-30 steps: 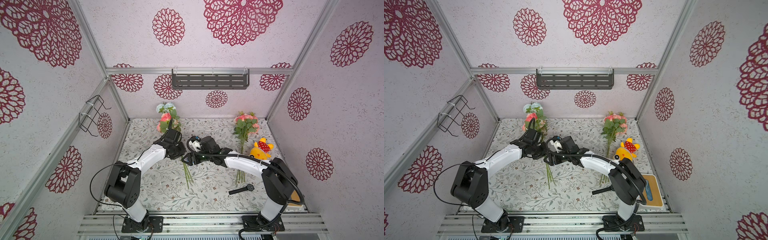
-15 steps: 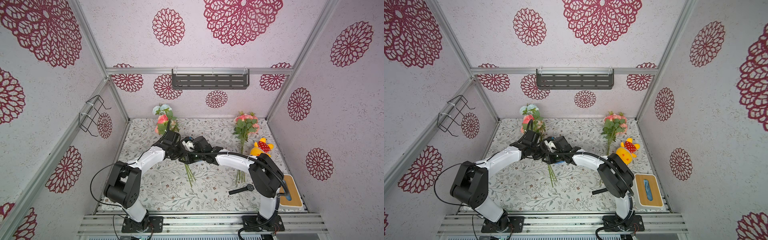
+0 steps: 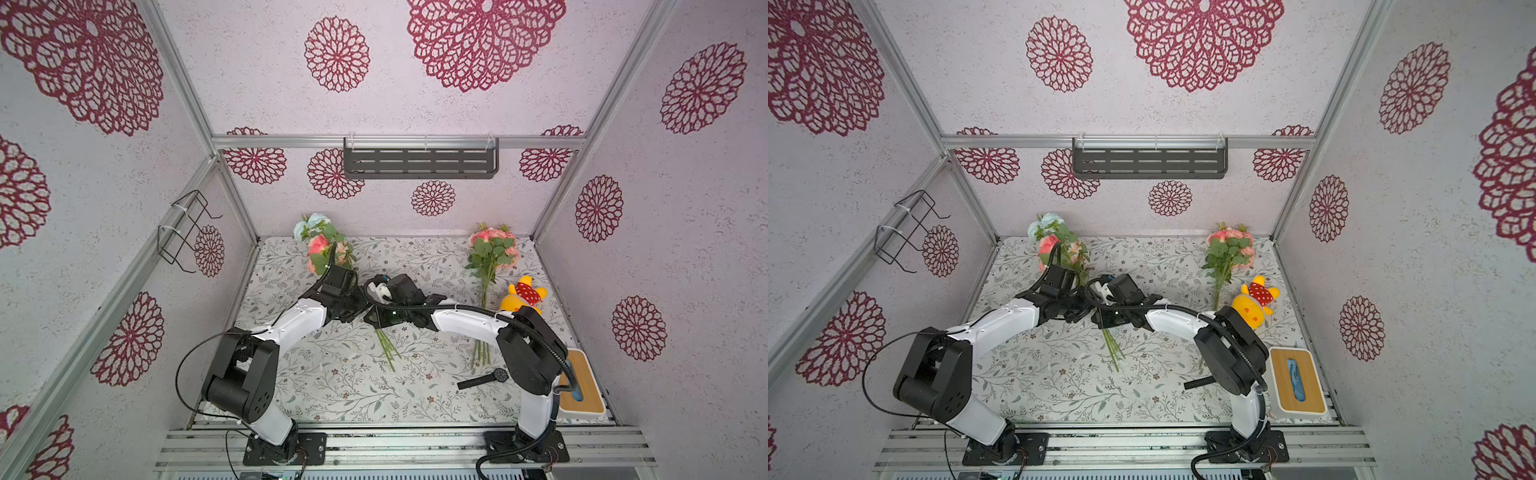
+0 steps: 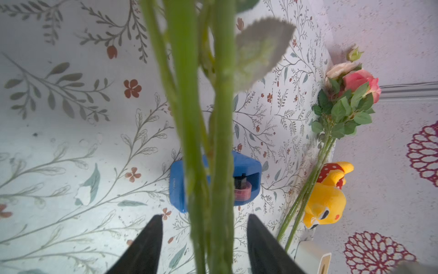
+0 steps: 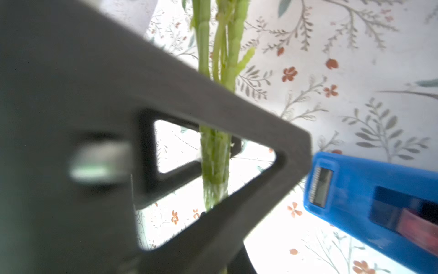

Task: Wrap bouquets with tape
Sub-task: Place the wrapped bouquet at the center of the board.

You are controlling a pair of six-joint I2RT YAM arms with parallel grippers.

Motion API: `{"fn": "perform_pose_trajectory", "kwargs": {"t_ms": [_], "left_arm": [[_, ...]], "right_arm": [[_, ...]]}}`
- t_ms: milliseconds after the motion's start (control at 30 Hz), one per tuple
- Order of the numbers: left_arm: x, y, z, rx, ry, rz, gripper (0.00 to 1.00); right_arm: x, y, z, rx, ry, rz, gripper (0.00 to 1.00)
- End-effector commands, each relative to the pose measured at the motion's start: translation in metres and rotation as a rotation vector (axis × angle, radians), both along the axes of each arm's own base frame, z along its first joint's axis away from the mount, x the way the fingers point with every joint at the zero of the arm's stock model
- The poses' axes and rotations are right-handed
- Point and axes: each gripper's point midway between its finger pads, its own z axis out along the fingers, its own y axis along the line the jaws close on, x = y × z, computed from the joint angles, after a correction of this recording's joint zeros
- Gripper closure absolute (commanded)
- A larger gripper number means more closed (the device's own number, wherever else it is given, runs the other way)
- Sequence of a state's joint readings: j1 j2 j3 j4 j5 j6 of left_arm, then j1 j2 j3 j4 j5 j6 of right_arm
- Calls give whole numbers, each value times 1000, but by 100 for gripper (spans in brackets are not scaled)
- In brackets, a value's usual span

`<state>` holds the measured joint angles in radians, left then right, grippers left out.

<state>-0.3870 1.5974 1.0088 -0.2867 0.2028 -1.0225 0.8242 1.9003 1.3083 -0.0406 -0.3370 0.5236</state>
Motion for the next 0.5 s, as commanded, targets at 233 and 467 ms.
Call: {"fn": "perform_pose_trajectory", "kwargs": {"t_ms": [233, 467], "left_arm": [[2, 39, 47, -10, -153, 124, 0], [-3, 54, 67, 10, -216, 147, 2]], "right_arm": [[37, -28, 55, 17, -166, -112, 100], [64, -114, 61, -77, -197, -343, 100]]}}
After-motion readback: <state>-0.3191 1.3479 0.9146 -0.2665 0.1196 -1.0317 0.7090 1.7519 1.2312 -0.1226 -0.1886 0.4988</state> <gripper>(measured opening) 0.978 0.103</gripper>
